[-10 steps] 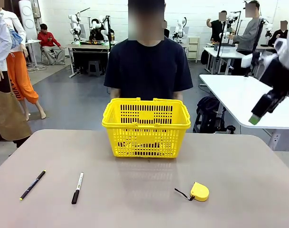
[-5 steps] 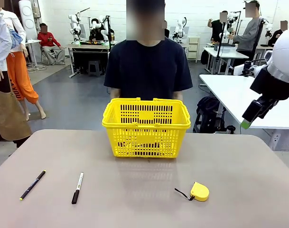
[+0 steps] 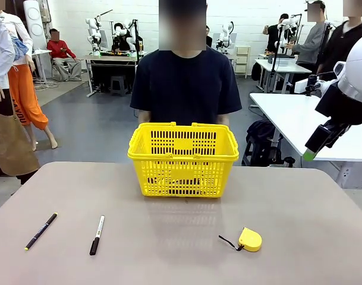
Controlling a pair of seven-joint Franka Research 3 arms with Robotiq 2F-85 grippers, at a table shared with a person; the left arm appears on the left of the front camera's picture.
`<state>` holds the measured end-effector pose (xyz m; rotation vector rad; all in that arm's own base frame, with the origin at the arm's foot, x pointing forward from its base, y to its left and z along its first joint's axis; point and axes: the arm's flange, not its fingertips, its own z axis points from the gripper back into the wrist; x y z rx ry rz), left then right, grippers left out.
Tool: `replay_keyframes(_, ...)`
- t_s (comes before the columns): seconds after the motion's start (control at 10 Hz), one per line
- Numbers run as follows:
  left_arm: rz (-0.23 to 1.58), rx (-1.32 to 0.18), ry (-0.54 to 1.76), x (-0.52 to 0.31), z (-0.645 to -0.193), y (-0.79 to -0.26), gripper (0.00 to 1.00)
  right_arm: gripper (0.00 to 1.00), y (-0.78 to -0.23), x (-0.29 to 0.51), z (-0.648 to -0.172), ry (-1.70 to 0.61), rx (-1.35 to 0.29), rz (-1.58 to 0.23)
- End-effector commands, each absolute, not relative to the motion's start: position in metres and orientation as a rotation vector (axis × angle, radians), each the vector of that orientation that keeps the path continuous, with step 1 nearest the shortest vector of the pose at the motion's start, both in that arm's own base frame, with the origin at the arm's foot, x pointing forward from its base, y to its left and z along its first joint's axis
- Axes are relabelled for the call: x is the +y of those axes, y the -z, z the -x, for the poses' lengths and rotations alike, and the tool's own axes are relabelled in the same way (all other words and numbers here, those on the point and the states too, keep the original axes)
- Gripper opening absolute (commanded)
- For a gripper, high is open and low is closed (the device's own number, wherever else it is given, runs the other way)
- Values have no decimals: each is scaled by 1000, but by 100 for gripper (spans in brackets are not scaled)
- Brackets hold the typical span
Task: Place the items the person wants into the basket.
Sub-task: Pick up the item the person points to and place it in the Market Basket.
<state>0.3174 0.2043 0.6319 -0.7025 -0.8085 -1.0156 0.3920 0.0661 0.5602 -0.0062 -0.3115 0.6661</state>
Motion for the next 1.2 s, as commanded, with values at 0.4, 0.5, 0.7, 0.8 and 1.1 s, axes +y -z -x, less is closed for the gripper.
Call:
replay_keyframes(0.4,706,-830,1031,205,-316,-632,100,100,-654,-90,-350,-1031,-466,-464)
replay_keyframes(0.5,706,-830,1031,205,-316,-632,100,100,-661,-122,-351,-1073,-507,-580)
replay_keyframes(0.7,706,-830,1031,205,-316,-632,100,100,-656,-183,-361,-1055,-665,-749)
replay_keyframes(0.8,706,-830,1031,205,-316,-632,100,100,-644,-204,-368,-1070,-726,-794)
replay_keyframes(1.1,706,-830,1031,205,-316,-632,100,100,-606,-234,-360,-1111,-909,-755)
